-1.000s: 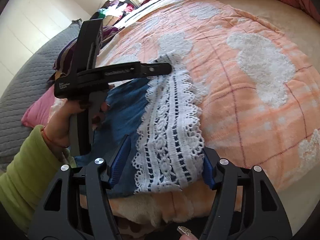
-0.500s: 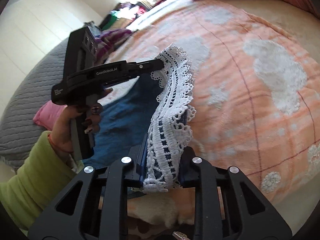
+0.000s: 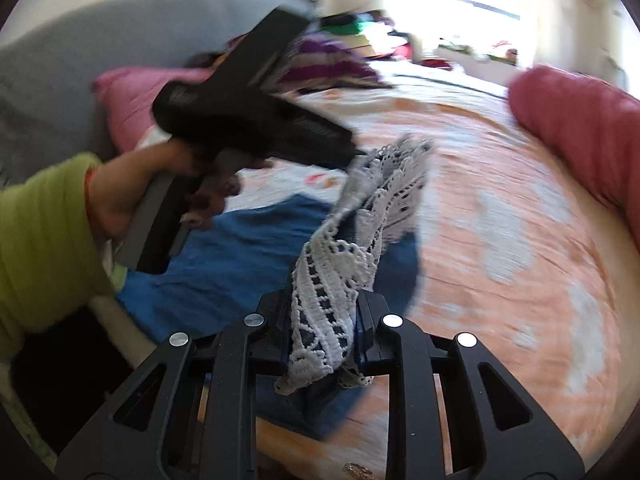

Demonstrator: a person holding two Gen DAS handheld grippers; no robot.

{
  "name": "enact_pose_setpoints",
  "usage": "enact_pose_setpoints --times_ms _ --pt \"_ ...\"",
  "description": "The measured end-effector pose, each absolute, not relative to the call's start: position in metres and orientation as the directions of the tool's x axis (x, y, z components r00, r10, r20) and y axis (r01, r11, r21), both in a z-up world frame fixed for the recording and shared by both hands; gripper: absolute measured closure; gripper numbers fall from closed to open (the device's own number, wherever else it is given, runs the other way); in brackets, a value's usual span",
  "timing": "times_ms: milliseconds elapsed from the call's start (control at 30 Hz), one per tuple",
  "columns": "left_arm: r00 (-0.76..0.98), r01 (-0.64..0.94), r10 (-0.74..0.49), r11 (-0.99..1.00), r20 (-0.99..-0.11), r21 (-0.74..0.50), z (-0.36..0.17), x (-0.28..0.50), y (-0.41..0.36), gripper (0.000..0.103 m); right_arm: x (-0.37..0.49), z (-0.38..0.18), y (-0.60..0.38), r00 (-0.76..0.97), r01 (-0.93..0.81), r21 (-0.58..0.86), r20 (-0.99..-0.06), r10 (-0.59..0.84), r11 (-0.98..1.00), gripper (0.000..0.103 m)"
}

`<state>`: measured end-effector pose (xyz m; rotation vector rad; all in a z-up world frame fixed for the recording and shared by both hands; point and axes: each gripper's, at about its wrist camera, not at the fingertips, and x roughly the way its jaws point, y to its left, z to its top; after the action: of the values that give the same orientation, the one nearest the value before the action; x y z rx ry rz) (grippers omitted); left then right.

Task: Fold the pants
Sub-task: 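Grasp the lace hem with the left gripper while the right gripper holds it too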

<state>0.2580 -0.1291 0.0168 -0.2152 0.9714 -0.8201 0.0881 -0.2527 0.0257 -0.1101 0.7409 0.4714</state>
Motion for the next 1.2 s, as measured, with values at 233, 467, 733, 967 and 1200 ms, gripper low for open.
enact_pose_setpoints --times_ms 233,467,733,967,1200 --pt "0.382 0.308 -0.643 0.766 -0.663 -0.565 0.003 0.242 -0.025 0.075 0.081 -0.005 -0.169 0.535 -0.661 -0.033 -0.721 0.44 0.75 0.056" --pt "0.372 0.195 -0.69 0.711 -0.62 -0.675 -0.031 0.237 0.017 0.07 0.047 0.009 -0.192 0.547 -0.714 -0.002 -0.626 0.556 0.7 0.042" --pt "0.318 0.29 -0.73 0.682 -0.605 -0.671 -0.026 0.229 -0.023 0.054 0.042 -0.003 -0.18 0.548 -0.705 -0.069 -0.685 0.481 0.706 0.046" --pt "0.261 0.251 -0.707 0.708 -0.658 -0.661 -0.047 0.233 -0.046 0.046 0.057 -0.037 -0.147 0.614 -0.649 -0.297 -0.748 0.252 0.7 0.051" --pt "0.253 0.201 -0.725 0.687 -0.64 -0.699 -0.058 0.235 -0.049 0.031 0.072 -0.025 -0.175 0.502 -0.675 -0.052 -0.764 0.406 0.736 0.091"
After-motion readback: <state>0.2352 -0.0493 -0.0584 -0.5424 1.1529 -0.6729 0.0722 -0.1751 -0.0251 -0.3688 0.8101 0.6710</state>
